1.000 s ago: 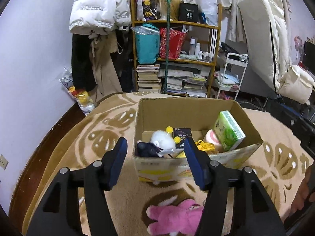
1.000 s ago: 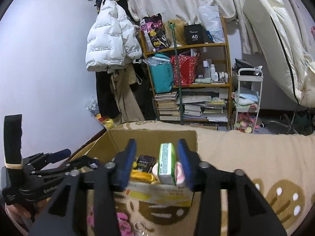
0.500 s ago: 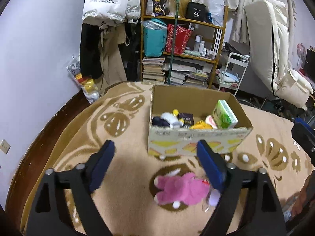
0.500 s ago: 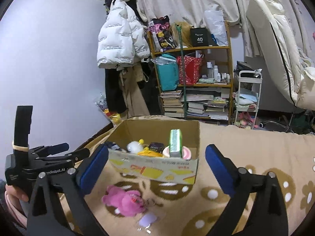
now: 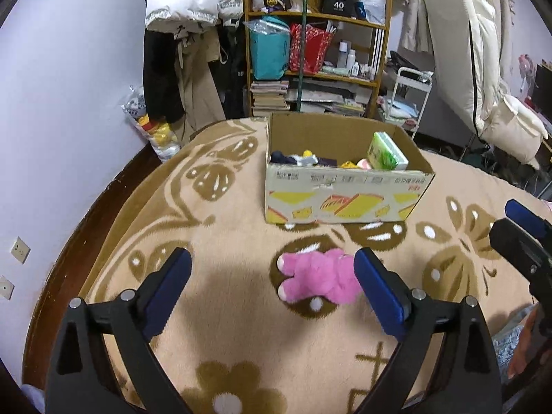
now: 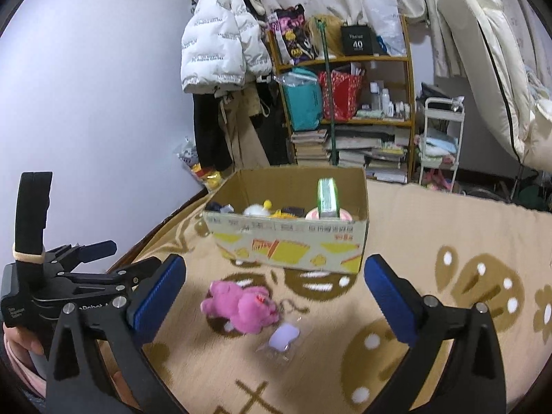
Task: Organize soft objects
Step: 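Lower both open tools toward the pink plush keychain and lavender bagged item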
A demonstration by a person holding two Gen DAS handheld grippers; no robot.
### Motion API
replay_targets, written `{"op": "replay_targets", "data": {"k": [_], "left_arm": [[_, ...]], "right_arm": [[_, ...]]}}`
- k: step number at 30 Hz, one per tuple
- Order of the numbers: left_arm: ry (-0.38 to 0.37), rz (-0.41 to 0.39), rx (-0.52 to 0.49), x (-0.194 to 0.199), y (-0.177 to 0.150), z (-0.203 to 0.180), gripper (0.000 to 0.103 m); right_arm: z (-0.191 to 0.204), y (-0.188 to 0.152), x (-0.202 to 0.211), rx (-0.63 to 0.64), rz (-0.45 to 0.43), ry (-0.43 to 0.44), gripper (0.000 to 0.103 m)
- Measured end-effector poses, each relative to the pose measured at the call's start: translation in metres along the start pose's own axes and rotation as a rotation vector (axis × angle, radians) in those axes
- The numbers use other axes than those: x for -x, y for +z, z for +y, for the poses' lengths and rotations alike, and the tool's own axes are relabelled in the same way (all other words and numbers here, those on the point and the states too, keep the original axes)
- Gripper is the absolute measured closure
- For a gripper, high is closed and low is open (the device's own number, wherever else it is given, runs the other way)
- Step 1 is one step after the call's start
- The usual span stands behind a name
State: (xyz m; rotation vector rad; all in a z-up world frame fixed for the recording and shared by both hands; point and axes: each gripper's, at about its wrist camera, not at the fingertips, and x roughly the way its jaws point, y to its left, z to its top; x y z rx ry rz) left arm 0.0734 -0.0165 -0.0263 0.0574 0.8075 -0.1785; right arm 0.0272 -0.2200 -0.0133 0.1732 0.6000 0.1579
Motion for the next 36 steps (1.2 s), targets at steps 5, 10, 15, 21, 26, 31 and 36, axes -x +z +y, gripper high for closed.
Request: {"op": "replay_targets", "data": {"k": [5,10,15,21,26,31,36], "left_arm": [[-0.054,0.044,0.032,-0.015,-0.001,0.006,0.009],[-0.047,0.079,0.027,-0.031,0.001,0.005,0.009],[-0.04,0.118,0.002,-0.048,0.001,-0.001,0.009],[-0.066,0.164,0.013,-0.073,-0.001,-0.002,0.009],[-0.087,0.209,0.038,-0.093,-0.002,0.0,0.009],[-0.087,0.247,0.009,-0.107,-0.005,-0.008,0.009],[-0.092,0.276,-0.033,-0.118,-0.01,-0.02,0.009]], "right_arm": [[-0.005,-0.011,-0.011,-0.018,0.024,-0.015,0.0],[-0.014,-0.02,-0.032,-0.049,0.094,-0.025,0.0],[-0.021,-0.027,-0.054,-0.07,0.171,-0.057,0.0],[-0.03,-0.042,-0.084,-0.101,0.287,-0.065,0.0],[-0.031,-0.057,-0.109,-0.095,0.381,-0.075,0.0],[-0.031,-0.067,-0.125,-0.088,0.438,-0.077,0.0],[-0.031,-0.077,-0.138,-0.078,0.488,-0.096,0.0]]}}
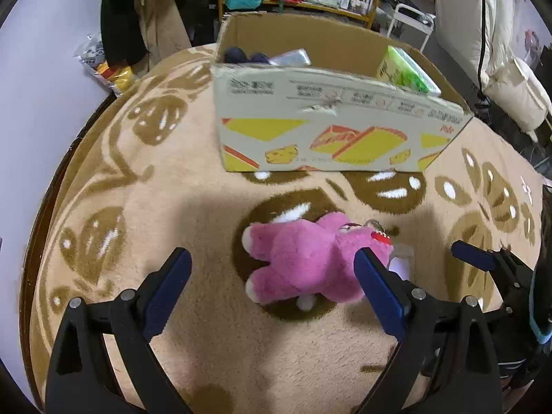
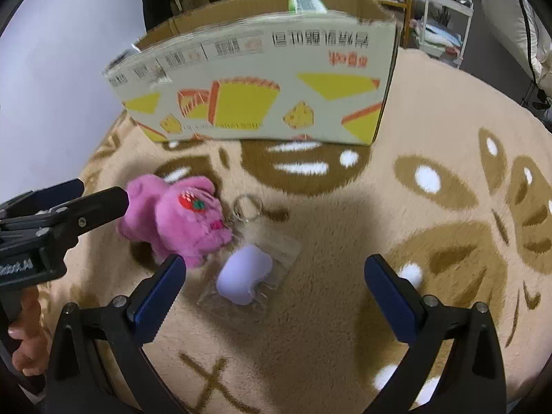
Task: Organize soft objects
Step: 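Lower both open tools toward the pink plush keychain and lavender bagged item, then grasp the pink plush keychain with the left tool while the right tool grasps the clear bag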
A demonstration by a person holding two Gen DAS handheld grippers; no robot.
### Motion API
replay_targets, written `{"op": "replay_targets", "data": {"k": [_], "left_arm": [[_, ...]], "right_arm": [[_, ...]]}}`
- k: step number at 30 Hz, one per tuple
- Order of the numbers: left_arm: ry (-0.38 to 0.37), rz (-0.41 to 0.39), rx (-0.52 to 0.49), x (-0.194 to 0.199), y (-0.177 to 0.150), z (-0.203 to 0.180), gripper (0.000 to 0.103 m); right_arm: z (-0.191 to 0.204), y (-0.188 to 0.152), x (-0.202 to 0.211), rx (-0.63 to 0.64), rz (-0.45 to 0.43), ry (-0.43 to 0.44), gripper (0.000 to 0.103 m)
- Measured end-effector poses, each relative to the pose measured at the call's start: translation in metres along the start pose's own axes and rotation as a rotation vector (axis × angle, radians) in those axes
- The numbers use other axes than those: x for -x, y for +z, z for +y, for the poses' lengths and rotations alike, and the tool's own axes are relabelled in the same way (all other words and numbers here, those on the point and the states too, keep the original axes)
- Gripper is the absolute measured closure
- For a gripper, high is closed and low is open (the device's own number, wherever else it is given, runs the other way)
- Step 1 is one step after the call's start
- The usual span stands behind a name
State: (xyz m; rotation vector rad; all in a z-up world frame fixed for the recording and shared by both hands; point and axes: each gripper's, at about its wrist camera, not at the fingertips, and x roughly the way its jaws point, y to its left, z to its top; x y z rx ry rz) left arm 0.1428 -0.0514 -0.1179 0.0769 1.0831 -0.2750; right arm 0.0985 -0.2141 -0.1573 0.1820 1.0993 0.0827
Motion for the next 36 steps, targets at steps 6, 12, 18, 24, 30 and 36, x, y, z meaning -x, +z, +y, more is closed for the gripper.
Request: {"op": "replay_targets", "data": {"k": [6,12,18,24,30,36], "left_arm": [[0.008,0.049,-0.01,-0.017,-0.001,-0.004,0.009],[-0.002,0.054,0.003,-0.023,0.002,-0.002,0.009],[-0.029,0.077,0.019,-0.034,0.005,-0.001,0.009],[-0.094,0.111,0.084,-0.044,0.007,0.008,0.008],[-0.086,0.108,0.076,-0.044,0.006,0.008,0.007],[-0.077,0.108,0.079,-0.044,0.005,0.008,0.006]], "right_arm": [[0.0,-0.001,-0.018,-0.006,0.042,-0.002,0.0],[0.003,-0.001,-0.029,0.014,0.06,-0.02,0.0],[0.006,0.0,-0.036,0.026,0.07,-0.032,0.0],[0.018,-0.002,-0.043,0.065,0.081,-0.068,0.0],[0.023,-0.004,-0.047,0.063,0.088,-0.075,0.0],[0.028,-0.003,-0.05,0.075,0.092,-0.09,0.0]]}}
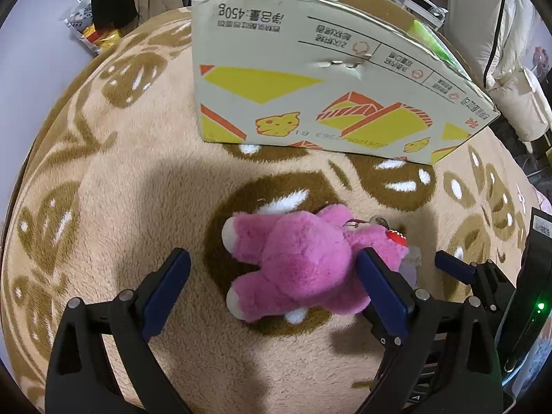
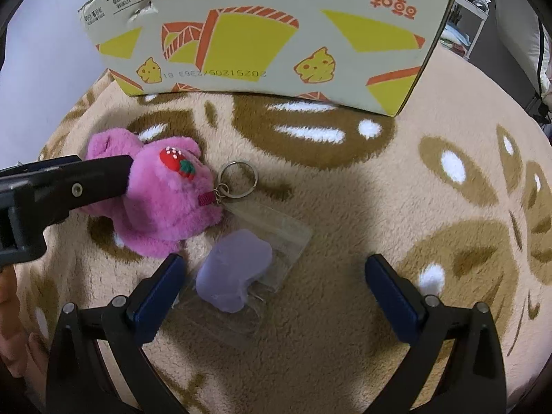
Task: Organize soft objects
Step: 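Grasp the pink plush keychain with the left tool while the right tool grasps the clear bag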
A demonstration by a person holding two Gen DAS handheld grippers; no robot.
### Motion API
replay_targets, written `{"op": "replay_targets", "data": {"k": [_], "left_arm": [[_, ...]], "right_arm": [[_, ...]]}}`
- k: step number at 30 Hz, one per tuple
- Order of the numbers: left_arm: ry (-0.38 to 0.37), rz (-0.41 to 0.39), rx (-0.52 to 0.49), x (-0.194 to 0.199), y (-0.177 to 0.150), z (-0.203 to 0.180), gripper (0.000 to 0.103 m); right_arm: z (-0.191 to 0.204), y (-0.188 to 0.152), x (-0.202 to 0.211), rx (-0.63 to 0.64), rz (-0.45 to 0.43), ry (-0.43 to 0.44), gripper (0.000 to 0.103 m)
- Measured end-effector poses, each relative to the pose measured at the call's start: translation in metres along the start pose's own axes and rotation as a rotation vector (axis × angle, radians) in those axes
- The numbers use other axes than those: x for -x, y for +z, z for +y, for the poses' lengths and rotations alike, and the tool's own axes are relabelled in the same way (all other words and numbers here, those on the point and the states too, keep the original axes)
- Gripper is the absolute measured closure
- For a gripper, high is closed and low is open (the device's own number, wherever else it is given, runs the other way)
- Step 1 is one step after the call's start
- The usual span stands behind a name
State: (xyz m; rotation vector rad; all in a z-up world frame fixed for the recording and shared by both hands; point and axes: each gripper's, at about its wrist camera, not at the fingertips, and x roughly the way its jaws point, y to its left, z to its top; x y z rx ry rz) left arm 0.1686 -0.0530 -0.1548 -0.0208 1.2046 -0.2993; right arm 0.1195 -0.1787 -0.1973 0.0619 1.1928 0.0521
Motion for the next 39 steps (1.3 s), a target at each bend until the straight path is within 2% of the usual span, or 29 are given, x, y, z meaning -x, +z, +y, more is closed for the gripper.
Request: {"op": "replay_targets", "data": {"k": [6,11,15,18,19,21,24,29,31,33,39], "left_arm": [[0.022,-0.017,-0.029,-0.001,-0.002,-0.009,0.005],[-0.037,0.021,0.04,-0.006,-0.002,0.001,0.007],[-0.043,0.017,0.037,-0.006,-0.004,0.001,0.009],[-0.057,0.0,0.01,-0.001,-0.007,-0.004,0.023],[-0.078,0.0,0.009,0.001,-0.008,-0.005,0.032],[-0.088,0.002,0.008,0.003,-0.008,-0.006,0.042],[-0.097,-0.003,0.006,0.006,-0.009,-0.004,0.052],[-0.058,-0.034,-0.033,0.013,-0.012,-0.013,0.064],[-0.032,-0.043,-0.064,0.015,-0.014,-0.021,0.065],[-0.021,-0.05,-0.08,0.016,-0.016,-0.022,0.065],[-0.007,-0.068,-0.07,0.024,-0.017,-0.015,0.066]], "right_arm": [[-0.003,0.002,-0.001,-0.022,0.018,0.004,0.0],[-0.01,0.005,-0.003,-0.063,0.036,0.013,0.0],[-0.009,0.006,-0.004,-0.049,0.04,0.0,0.0],[-0.008,0.004,-0.002,-0.046,0.038,0.002,0.0],[-0.008,0.003,-0.001,-0.046,0.036,0.002,0.0],[-0.007,-0.001,0.001,-0.037,0.031,0.001,0.0],[-0.009,-0.006,0.005,-0.039,0.022,0.0,0.001],[-0.012,-0.013,0.017,-0.04,0.011,-0.012,0.016],[-0.012,-0.016,0.022,-0.038,0.011,-0.015,0.024],[-0.014,-0.018,0.026,-0.046,0.006,-0.014,0.039],[-0.03,-0.019,0.034,-0.109,-0.013,0.017,0.053]]}}
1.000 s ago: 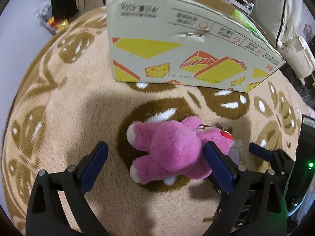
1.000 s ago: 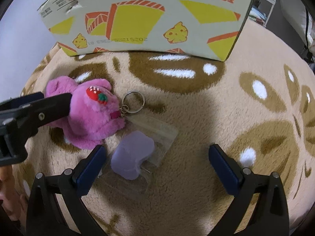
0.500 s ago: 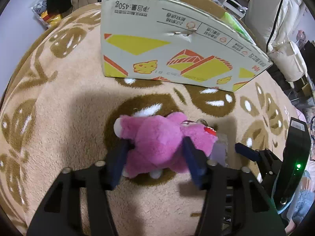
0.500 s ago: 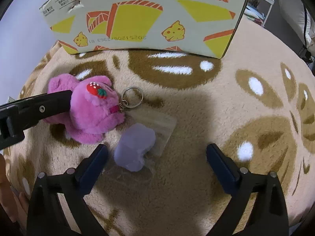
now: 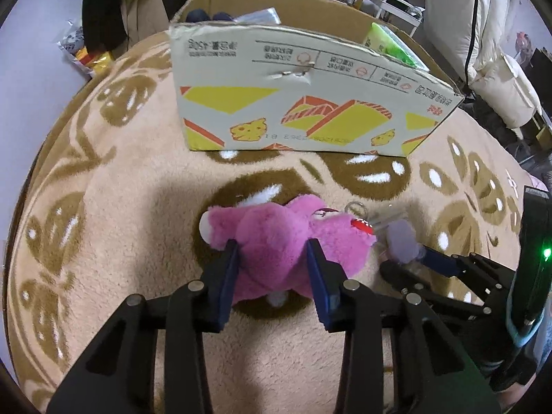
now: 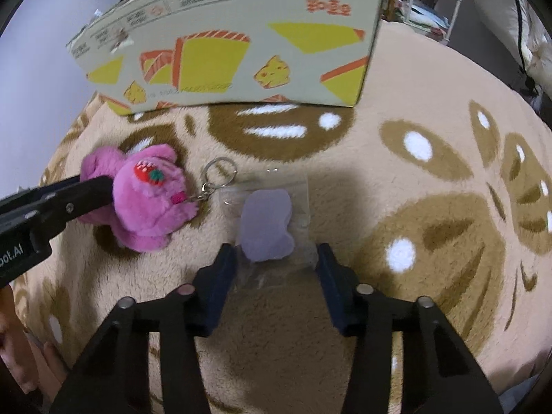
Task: Organize soft objects
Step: 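Grasp the pink plush keychain with the left tool while the right tool grasps the clear bag, then lift and carry the pink plush and clear bag over the box with both tools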
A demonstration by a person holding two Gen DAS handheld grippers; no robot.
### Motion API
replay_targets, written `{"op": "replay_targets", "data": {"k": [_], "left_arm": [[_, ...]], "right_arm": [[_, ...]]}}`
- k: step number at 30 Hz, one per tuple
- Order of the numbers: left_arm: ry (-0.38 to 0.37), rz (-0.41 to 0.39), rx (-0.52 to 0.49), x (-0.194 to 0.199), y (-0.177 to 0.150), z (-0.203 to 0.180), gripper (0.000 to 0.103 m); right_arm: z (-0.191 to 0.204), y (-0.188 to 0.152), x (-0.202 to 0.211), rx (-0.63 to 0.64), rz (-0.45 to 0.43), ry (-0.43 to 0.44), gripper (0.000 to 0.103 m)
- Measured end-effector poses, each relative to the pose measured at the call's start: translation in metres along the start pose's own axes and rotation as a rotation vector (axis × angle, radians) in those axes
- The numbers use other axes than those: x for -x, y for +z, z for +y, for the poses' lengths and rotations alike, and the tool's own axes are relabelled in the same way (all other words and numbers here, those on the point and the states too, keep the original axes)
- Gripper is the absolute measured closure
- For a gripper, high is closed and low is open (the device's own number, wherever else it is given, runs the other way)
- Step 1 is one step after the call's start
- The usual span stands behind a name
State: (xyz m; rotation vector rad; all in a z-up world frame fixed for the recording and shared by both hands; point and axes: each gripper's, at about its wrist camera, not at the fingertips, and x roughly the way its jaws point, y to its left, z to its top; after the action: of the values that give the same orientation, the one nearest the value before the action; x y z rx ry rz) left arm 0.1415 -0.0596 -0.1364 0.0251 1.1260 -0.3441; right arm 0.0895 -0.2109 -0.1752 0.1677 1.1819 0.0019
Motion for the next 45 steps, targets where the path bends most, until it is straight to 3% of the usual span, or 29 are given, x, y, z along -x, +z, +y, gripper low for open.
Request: {"op": "replay_targets", "data": {"k": [10,14,23,24,25,26,34,38,45], "left_arm": [[0.05,-0.067,0.021,0.018,-0.001,0.007,0.066],[0.11,-0.085,0.011,0.02,0.0,0.008,0.066],[0.103,-0.175,0.036,0.044,-0.001,0.013,0.066],[0.111,-0.182,0.034,0.046,-0.002,0.012,0.066],[0.114,-0.188,0.032,0.049,-0.002,0.011,0.066],[0.111,-0.199,0.033,0.053,-0.003,0.011,0.066],[0.121,-0.209,0.044,0.057,-0.004,0.012,0.066],[0.122,-0.237,0.044,0.063,-0.005,0.012,0.066],[0.164,-0.355,0.027,0.087,-0.009,0.006,0.066]], "right_arm": [[-0.019,0.003,0.003,-0.051,-0.008,0.065,0.053],[-0.025,0.011,0.007,-0.061,-0.02,0.088,0.054],[-0.023,0.017,0.031,-0.052,-0.115,0.128,0.055],[-0.023,0.017,0.034,-0.051,-0.123,0.136,0.056],[-0.023,0.017,0.035,-0.051,-0.128,0.141,0.066],[-0.022,0.018,0.036,-0.051,-0.131,0.146,0.084],[-0.025,0.019,0.024,-0.094,-0.111,0.187,0.085],[-0.026,0.019,0.035,-0.095,-0.169,0.185,0.093],[-0.025,0.018,0.061,-0.071,-0.258,0.171,0.094]]}}
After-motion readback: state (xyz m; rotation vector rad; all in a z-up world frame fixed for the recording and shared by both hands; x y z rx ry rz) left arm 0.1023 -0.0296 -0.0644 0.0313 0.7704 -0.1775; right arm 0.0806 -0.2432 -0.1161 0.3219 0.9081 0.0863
